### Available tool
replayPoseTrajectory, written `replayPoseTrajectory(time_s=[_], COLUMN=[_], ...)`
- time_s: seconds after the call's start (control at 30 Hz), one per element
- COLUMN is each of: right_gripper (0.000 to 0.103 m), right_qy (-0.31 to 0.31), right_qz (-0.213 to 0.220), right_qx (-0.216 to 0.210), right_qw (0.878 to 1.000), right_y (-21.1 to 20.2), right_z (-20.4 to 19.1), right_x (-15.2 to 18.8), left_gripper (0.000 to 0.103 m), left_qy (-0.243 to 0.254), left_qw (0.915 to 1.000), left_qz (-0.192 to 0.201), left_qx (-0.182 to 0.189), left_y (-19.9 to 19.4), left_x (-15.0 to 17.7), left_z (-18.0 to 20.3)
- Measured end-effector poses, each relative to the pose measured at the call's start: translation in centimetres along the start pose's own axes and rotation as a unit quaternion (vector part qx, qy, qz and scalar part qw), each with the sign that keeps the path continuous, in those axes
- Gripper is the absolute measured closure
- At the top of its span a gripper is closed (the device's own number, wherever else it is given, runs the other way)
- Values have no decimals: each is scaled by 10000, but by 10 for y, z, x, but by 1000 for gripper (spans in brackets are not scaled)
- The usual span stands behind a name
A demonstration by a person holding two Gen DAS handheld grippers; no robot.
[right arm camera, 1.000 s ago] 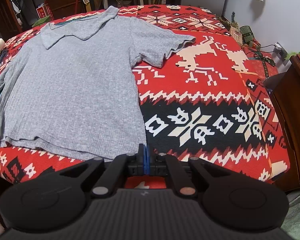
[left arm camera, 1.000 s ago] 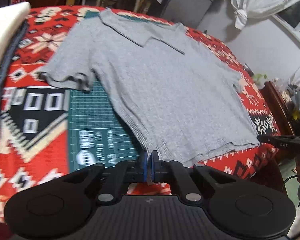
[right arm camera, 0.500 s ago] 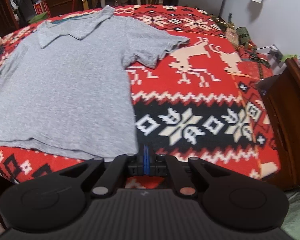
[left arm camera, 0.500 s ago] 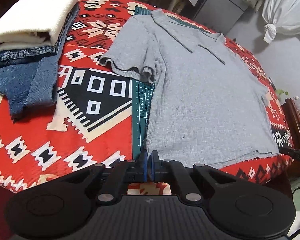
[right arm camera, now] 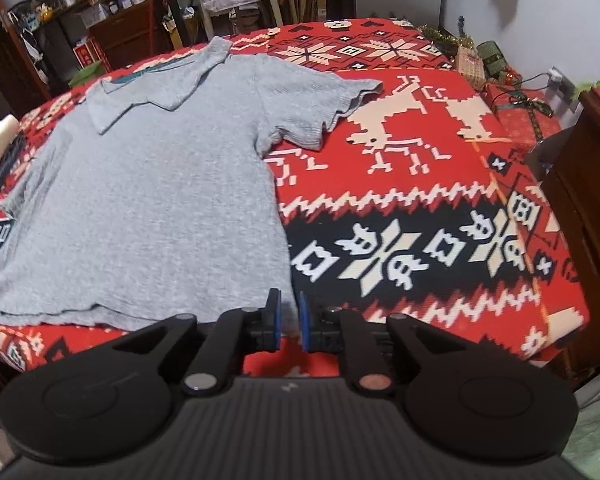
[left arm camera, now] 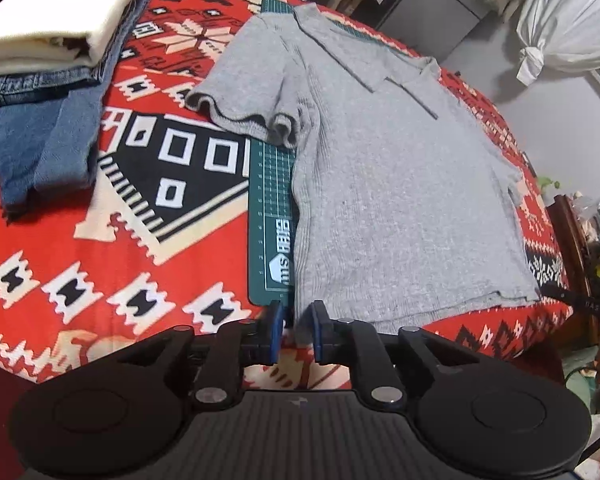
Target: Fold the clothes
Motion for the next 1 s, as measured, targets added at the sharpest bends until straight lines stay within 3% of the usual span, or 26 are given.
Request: replayPoseTrajectory(time_s=[0.17,0.23,0.53,0.67,0.83,1.0], right_gripper=[90,103,103,103,97,90], right_qy=[-71,-94,70,93,-276,-1280], right_qz=[-156,-150,-253,-162,29,70], right_qx=[19,72,270,97,-173,-346], right_qw=[9999,9998,9993,9998,9995,9911], right_y=[11,11,4,-1,-11,-10], right_z=[-4,-4,10,9,-9,-47], right_x=[3,2,9,9,4,2], left_gripper=[89,99,100,97,93,92], left_qy=[140,248,291,340,432,895], left_qw=[9999,9996,9991,9990,9985,9948], left_qz=[-33,-16,8,19,172,411], left_qx=[-73,-166,-313,-285,-290,-254], left_y=[4,5,-1,-2,-10,-22], left_x=[1,1,2,1,3,4], left_z=[5,6,-2,3,5,22])
Point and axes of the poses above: each gripper's, at about its wrist camera, not at the fingertips, and y roughly the way its jaws point, z to its right, x to its underside, the point moved 3 cm from there along y, roughly the way its jaws point, and after that the axes turned 2 degrees about -x, right-handed, at the moved point
